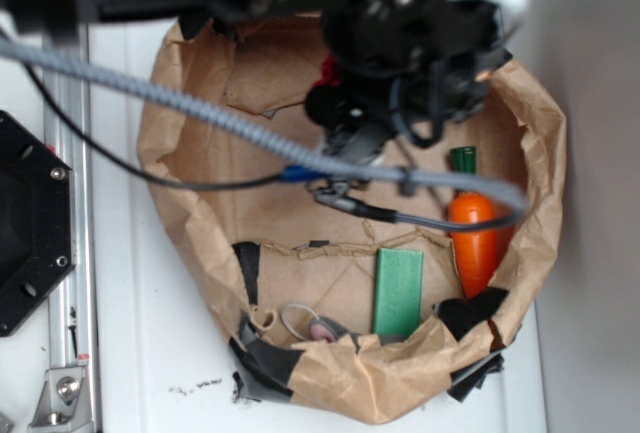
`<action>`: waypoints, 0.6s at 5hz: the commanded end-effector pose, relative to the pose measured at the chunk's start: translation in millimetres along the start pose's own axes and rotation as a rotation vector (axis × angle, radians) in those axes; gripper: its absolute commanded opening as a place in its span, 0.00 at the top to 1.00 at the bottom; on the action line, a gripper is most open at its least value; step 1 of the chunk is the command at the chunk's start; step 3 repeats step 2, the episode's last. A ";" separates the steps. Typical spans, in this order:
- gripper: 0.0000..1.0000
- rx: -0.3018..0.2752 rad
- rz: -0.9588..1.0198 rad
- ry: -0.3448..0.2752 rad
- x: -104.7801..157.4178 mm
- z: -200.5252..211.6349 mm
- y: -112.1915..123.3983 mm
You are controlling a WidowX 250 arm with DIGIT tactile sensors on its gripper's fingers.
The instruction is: Grab the red paper.
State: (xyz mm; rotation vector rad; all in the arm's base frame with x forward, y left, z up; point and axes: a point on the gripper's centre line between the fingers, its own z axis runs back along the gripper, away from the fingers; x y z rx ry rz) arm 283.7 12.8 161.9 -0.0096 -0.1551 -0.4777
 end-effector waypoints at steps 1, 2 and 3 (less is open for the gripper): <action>1.00 0.015 0.457 0.006 19.1 19.7 -19.1; 1.00 0.036 0.568 0.061 12.0 18.2 -23.7; 1.00 0.036 0.568 0.061 12.0 18.2 -23.7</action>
